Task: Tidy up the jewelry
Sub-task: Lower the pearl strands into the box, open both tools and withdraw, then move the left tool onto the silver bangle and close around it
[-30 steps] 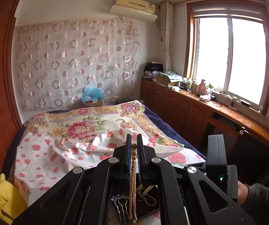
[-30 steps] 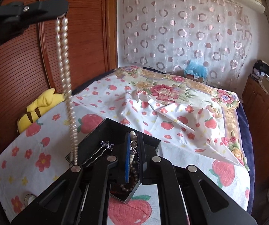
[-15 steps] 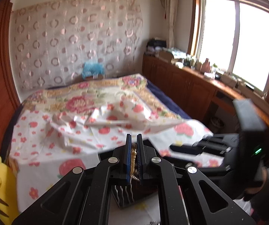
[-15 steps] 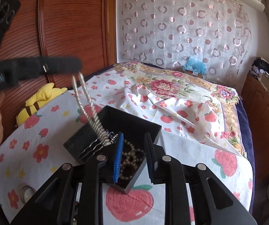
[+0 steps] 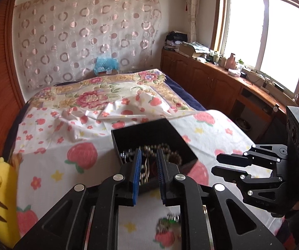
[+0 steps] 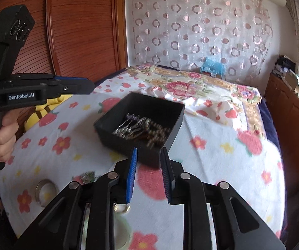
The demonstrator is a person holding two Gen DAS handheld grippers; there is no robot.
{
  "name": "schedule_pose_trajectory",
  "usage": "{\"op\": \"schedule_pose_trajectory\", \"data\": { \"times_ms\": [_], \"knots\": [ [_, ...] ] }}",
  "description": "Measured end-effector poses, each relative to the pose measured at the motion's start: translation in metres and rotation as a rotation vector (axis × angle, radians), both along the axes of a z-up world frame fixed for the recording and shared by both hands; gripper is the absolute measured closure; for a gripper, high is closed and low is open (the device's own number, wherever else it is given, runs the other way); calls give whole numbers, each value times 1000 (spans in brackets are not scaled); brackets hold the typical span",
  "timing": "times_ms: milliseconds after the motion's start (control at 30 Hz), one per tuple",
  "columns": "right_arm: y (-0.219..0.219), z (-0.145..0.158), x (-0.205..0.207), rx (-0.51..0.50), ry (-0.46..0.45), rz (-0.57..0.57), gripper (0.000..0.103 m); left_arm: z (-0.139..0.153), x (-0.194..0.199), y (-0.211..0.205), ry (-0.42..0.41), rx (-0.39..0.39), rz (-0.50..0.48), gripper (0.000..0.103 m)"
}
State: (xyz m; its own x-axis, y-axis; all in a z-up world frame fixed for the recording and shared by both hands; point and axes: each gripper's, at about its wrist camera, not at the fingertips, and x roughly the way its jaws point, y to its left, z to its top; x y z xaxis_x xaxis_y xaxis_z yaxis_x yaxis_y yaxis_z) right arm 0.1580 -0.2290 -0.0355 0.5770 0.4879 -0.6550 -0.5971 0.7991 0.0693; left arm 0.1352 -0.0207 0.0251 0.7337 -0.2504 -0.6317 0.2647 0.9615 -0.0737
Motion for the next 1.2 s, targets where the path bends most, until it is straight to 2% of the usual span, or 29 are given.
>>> {"op": "schedule_pose_trajectory", "data": {
  "times_ms": [100,267,333,533,767,833,1000,1133,1200],
  "knots": [
    [0,-13,-16,6,28,-4,66,-8,-16,2,9,12,-1,88],
    [5,-27,-37,-6,55,1,58,-25,-41,7,36,10,2,88],
    [6,-30,-45,-11,58,3,48,-30,-49,9,44,10,7,88],
    [8,-42,-61,-30,90,12,27,-49,-74,20,76,11,32,84],
    [13,-53,-71,-64,139,49,26,-65,-98,26,101,14,39,67],
    [15,-54,-73,-75,140,51,20,-70,-103,27,109,19,42,64],
    [19,-60,-75,-116,143,46,19,-80,-109,23,138,24,34,50],
    [18,-65,-75,-124,158,32,19,-89,-111,12,157,59,16,47],
    [19,-66,-76,-141,149,31,19,-93,-113,7,167,67,5,41]
  ]
}}
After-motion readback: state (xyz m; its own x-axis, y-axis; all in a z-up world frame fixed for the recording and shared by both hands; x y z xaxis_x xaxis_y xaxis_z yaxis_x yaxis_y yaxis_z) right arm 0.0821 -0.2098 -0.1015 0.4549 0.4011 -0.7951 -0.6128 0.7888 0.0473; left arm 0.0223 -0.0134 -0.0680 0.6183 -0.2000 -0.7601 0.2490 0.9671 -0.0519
